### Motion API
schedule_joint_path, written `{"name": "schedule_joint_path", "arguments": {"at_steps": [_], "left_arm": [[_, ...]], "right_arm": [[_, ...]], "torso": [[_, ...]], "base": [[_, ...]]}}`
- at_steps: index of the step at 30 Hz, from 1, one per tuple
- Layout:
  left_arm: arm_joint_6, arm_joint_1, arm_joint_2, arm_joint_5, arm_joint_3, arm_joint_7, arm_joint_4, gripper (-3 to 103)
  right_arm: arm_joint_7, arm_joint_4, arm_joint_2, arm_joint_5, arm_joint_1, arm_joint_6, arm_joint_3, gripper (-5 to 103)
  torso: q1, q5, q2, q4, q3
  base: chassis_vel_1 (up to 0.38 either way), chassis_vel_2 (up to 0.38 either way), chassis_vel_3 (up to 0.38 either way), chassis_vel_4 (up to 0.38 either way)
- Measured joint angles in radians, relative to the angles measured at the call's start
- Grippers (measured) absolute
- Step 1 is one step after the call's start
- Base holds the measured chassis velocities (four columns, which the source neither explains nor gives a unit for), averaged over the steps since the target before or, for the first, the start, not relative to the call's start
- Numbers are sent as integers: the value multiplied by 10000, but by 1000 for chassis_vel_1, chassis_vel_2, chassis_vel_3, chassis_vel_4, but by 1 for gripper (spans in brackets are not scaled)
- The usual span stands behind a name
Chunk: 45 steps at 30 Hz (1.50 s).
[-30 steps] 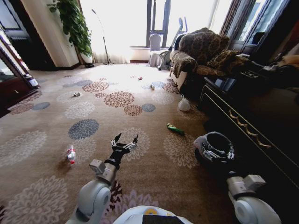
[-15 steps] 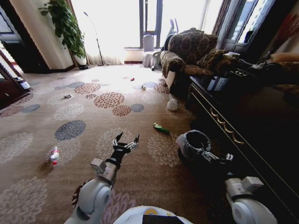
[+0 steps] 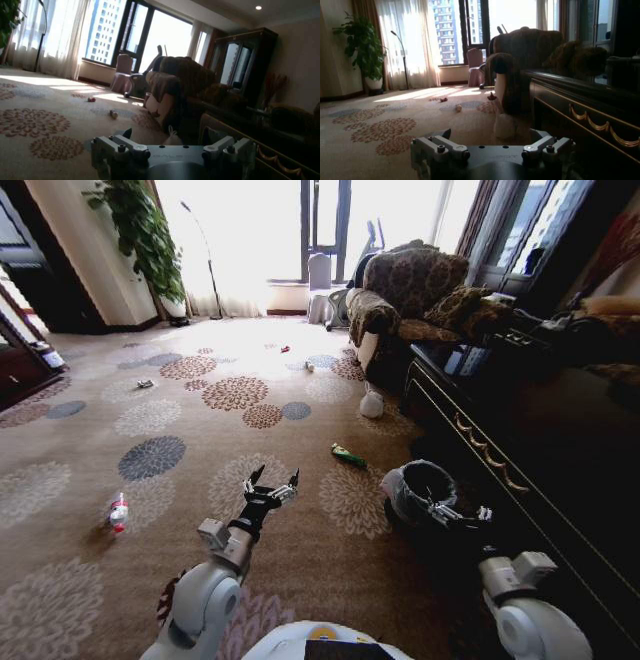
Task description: Pick up the trash from the ground and place it into the trash bin.
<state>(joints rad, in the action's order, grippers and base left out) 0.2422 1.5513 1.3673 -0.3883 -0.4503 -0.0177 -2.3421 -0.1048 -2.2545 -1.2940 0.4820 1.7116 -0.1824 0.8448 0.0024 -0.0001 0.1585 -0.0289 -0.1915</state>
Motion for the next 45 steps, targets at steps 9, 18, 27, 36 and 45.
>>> {"name": "schedule_joint_path", "arguments": {"at_steps": [9, 18, 27, 36, 45], "left_arm": [[6, -29, -23, -31, -45, -2, 10, 100], [25, 16, -136, -169, -178, -1, -51, 100], [27, 14, -52, -179, -159, 14, 57, 100], [27, -51, -144, -237, -138, 19, 149, 100], [29, 245, -103, -203, -172, 24, 24, 100]], "right_arm": [[-82, 190, 137, -19, 0, 13, 71, 100], [-331, 364, 141, -156, 318, 50, 305, 100], [-469, 629, -40, -296, 254, 286, 248, 100], [-742, 2056, 179, -163, -195, 890, 45, 100], [-763, 3917, 1138, -390, -1055, 588, 63, 100]], "torso": [[0, 0, 0, 0, 0], [8, 4, -2, -1, -6], [-5, -4, 0, 0, 3], [0, 3, 0, 0, -2], [1, 5, 0, -2, -2]], "base": [[-152, 167, 151, -173], [-250, 232, 248, -247], [-33, -32, 37, 47], [-36, -61, 32, 48], [0, 0, 0, 0]]}}
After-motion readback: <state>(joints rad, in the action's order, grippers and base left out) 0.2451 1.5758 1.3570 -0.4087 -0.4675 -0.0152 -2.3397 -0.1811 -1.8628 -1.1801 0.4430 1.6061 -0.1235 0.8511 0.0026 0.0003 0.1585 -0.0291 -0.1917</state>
